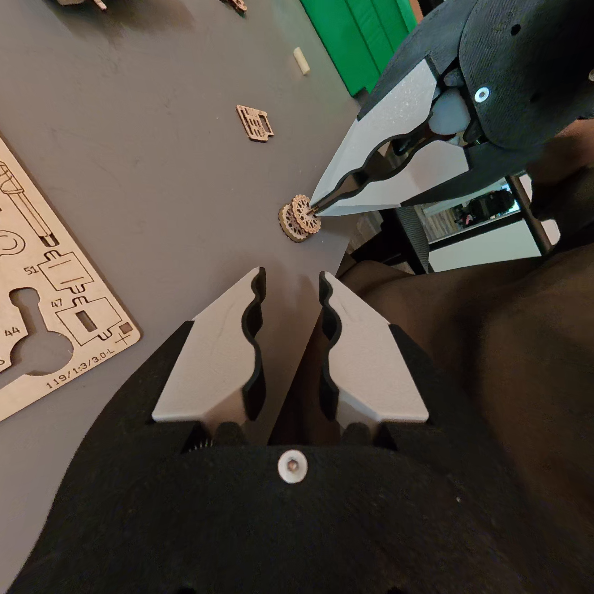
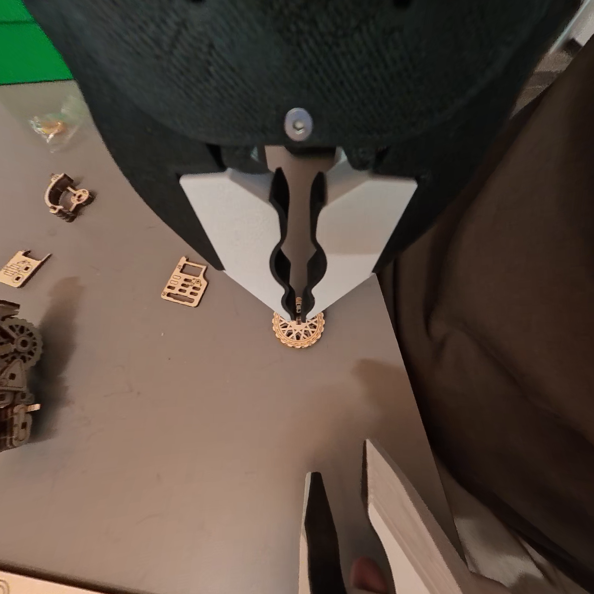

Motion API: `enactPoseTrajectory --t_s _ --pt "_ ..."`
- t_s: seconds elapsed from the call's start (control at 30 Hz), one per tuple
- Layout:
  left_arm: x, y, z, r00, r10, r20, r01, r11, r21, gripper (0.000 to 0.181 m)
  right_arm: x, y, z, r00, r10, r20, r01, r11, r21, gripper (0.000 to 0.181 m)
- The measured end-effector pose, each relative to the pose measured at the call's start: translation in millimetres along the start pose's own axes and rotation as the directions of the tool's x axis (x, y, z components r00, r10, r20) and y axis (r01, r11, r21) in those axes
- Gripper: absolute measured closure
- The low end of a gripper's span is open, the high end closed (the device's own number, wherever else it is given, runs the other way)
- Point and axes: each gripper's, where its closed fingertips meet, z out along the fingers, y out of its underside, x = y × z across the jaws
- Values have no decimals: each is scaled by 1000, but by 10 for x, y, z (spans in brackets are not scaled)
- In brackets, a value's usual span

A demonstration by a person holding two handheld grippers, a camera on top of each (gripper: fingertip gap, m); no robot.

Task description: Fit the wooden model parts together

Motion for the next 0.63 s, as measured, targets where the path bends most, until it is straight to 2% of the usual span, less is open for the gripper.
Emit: enactPoseTrajectory --t_s 0.03,0.4,0.63 --pt "2 4 3 1000 2 1 -2 1000 -2 149 -2 1 -2 1000 6 5 -6 1000 11 180" --pt "-10 5 11 1000 -5 1 5 1000 -1 149 31 35 5 996 49 69 -59 986 156 180" --pt "-26 21 27 1000 -13 2 13 1000 -7 149 17 50 40 997 42 65 -51 989 142 180"
